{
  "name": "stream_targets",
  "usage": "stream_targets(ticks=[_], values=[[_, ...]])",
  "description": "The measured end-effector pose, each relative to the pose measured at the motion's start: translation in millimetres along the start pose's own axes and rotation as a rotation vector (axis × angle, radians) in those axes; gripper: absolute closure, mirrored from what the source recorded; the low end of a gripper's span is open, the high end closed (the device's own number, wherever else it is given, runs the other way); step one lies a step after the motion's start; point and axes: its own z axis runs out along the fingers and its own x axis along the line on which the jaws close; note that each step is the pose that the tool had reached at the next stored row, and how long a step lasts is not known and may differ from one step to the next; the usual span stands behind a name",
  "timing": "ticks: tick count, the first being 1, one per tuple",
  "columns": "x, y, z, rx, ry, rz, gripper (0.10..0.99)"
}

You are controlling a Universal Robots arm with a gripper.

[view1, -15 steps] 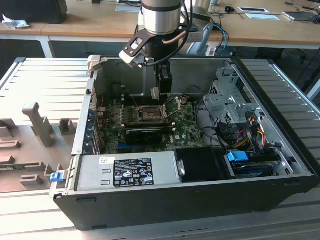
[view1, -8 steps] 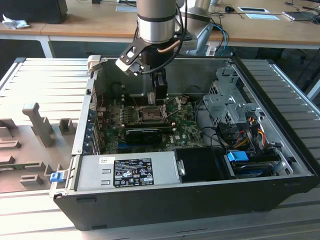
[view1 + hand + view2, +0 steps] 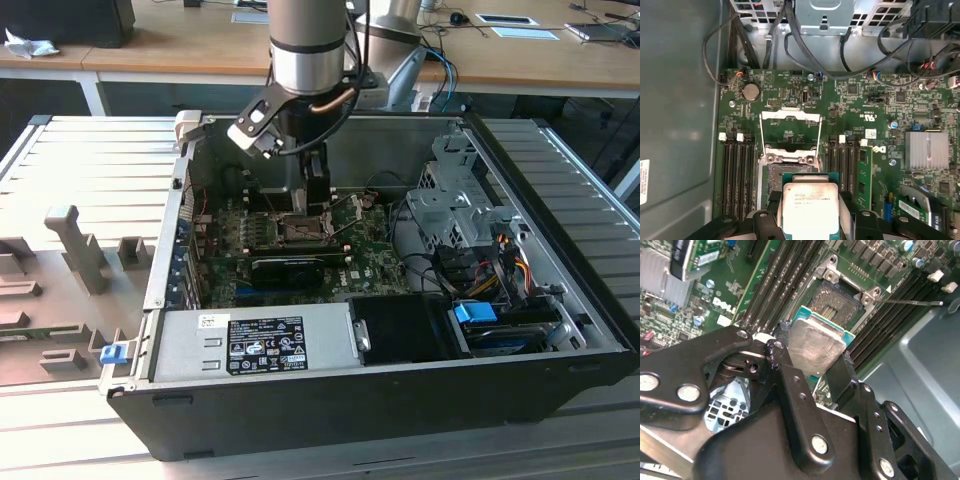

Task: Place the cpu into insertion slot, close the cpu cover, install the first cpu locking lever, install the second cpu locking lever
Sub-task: 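Place the cpu into insertion slot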

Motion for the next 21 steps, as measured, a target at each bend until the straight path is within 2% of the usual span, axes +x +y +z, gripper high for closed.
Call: stream_targets(ticks=[7,10,15,21], values=[[2.3,-2.5,19.7,0.000,-0.0002,0.000,0.549],[8.8,-2.8,25.0,0.000,-0.0002,0.000,0.549],[18.1,-9.1,39.0,0.000,-0.0006,0.004,0.549],[18.7,-11.6,52.8,0.000,-0.0014,0.014,0.549]])
